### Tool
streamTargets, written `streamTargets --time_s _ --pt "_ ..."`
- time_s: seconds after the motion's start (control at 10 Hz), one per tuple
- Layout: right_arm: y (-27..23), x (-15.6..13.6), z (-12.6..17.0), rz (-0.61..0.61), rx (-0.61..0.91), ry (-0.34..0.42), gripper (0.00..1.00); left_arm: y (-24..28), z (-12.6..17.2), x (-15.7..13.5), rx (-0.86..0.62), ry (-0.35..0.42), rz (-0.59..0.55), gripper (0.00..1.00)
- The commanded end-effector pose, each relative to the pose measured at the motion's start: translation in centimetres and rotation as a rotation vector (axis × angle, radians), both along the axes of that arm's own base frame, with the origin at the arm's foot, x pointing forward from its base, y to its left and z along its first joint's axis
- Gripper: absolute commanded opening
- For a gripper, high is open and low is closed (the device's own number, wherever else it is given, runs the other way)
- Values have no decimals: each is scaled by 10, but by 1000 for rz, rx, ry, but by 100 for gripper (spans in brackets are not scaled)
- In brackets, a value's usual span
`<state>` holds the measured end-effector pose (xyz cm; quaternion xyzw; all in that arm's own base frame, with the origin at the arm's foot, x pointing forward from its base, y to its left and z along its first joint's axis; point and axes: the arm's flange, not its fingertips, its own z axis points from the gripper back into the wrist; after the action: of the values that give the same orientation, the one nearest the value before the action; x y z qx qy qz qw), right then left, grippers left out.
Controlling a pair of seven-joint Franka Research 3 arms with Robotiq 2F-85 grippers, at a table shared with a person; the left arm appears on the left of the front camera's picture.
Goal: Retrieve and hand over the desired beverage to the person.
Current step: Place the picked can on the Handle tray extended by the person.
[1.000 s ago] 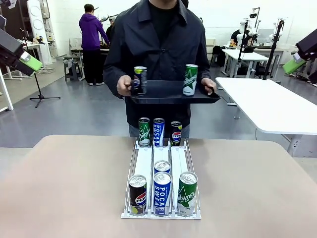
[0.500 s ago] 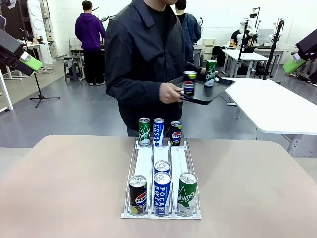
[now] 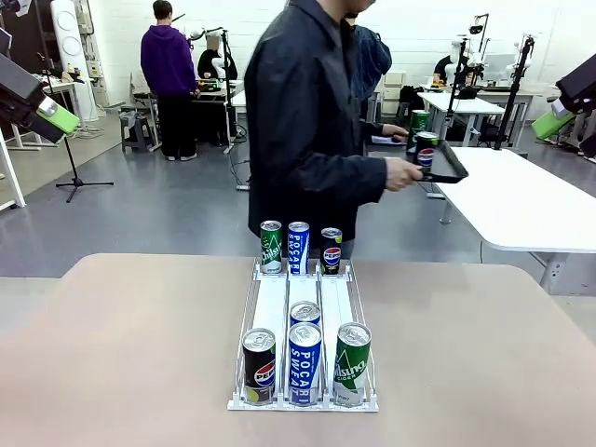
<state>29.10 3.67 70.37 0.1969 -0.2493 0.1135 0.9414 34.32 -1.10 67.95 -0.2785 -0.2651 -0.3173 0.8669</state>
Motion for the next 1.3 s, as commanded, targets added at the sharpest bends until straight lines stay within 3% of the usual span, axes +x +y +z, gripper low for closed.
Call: streamTargets --time_s 0.0,1.2 --pt "1 1 -1 -9 8 -6 100 0 0 0 -8 -4 -5 100" --pt "1 1 -1 -9 8 -6 100 0 0 0 -8 -4 -5 100"
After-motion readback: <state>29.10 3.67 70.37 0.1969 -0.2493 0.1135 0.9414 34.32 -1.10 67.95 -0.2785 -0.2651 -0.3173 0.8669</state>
